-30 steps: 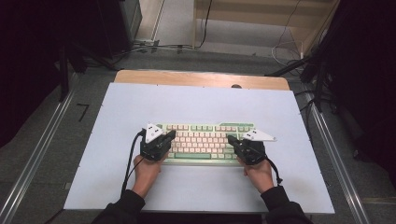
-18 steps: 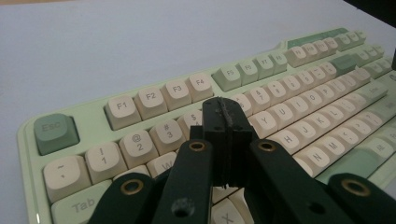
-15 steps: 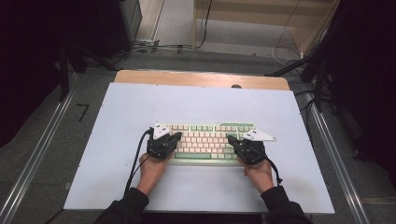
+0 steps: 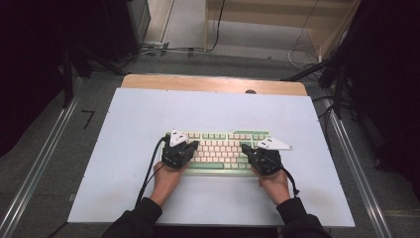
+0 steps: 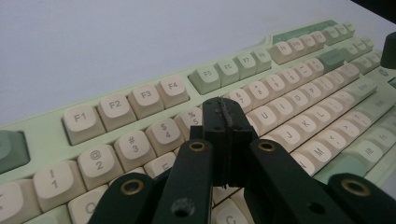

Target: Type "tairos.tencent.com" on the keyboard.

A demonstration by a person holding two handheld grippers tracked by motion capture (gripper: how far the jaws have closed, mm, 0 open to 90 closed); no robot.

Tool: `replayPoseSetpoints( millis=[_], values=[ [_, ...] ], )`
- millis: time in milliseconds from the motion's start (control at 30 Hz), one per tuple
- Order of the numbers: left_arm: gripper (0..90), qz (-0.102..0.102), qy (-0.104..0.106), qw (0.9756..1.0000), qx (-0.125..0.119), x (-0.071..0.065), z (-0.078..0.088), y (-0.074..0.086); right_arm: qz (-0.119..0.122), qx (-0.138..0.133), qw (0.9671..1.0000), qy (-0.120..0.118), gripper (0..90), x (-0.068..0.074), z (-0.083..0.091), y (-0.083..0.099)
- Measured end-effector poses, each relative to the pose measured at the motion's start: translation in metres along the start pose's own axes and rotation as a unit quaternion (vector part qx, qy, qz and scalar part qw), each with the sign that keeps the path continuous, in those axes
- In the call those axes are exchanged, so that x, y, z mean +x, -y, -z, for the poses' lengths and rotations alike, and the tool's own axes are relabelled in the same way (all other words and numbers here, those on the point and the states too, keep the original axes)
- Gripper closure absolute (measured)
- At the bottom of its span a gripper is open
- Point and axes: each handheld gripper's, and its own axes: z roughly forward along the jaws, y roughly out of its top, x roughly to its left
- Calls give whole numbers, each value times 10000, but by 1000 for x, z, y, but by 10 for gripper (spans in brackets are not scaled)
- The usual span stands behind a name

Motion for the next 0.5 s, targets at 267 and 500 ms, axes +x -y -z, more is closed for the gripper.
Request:
replayPoseSetpoints(
  millis=[267, 500],
  values=[
    [900, -72, 16, 9999, 119, -5, -7, -2, -10, -8, 10000, -4, 875, 0, 0, 0],
    [900, -122, 7, 9998, 178, -6, -10, -3, -9, -4, 10000, -2, 875, 0, 0, 0]
  ],
)
